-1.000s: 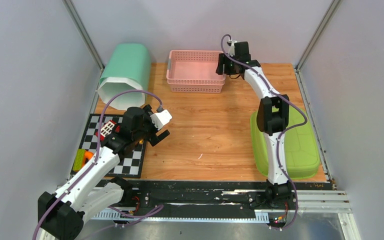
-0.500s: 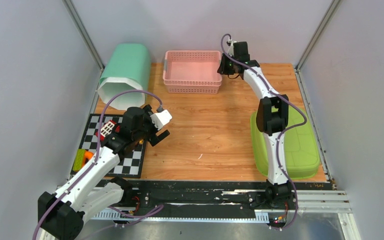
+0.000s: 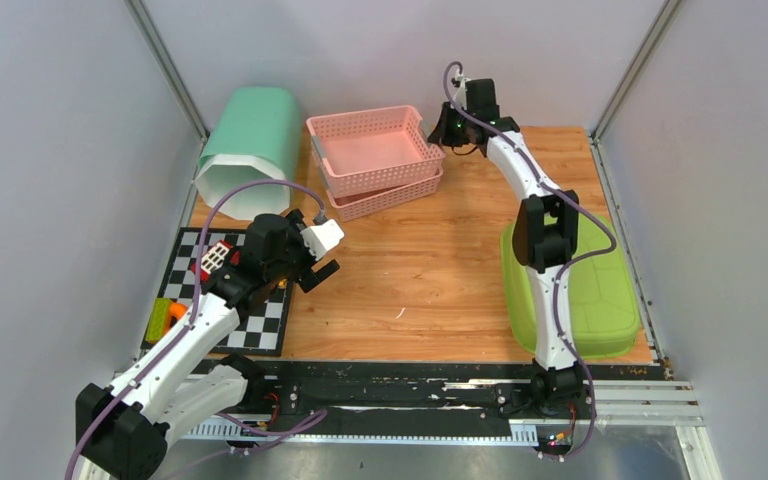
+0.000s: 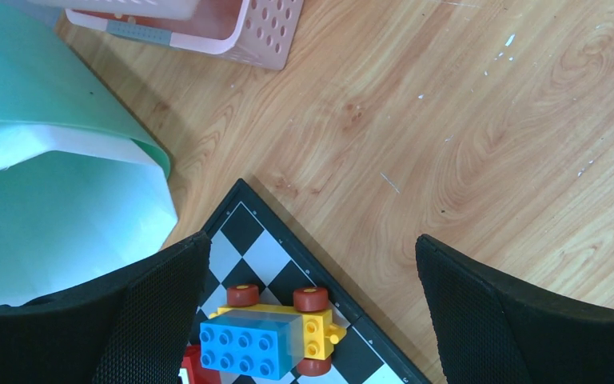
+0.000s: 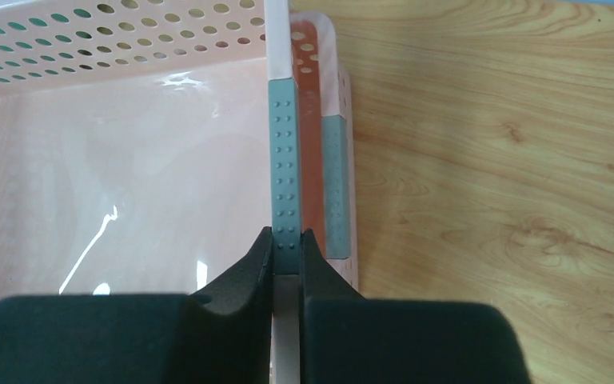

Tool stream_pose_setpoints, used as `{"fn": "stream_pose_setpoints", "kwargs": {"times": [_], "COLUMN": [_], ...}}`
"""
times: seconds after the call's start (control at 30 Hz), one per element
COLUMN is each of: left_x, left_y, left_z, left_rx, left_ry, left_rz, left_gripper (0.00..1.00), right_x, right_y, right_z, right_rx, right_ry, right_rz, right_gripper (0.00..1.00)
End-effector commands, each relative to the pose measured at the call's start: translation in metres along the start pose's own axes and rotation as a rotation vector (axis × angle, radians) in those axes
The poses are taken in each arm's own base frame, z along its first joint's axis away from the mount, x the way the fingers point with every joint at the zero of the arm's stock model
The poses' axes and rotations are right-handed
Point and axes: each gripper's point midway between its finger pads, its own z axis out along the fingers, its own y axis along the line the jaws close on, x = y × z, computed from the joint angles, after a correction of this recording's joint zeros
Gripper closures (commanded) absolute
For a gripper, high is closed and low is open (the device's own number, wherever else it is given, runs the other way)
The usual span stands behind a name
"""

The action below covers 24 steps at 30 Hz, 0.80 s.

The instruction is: Turn the large container upside down

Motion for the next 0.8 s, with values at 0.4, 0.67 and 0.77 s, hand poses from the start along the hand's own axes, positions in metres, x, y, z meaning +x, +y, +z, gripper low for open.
{"fn": "stream_pose_setpoints", "kwargs": {"times": [0.4, 0.67, 0.77], "left_x": [-0.008, -0.018, -0.025], "left_y": [0.001, 0.003, 0.004], "left_z": [-0.008, -0.018, -0.025], "left_rx": [-0.014, -0.019, -0.024], "left_ry": [-0.048, -0.088, -0.118], "left_rz": [0.013, 0.024, 0.037], "left_gripper": [0.00, 0.00, 0.00], "right_x": [-0.099, -0.088, -0.073], "right_y": [0.053, 0.021, 0.015], "right_z": [-0.118, -0.174, -0.193], "right_rx": [-0.095, -0.010, 0.003], "right_ry": [-0.223, -0.235, -0.220], "right_rz": [0.006, -0.011, -0.052], "right_gripper": [0.97, 0.97, 0.97]}}
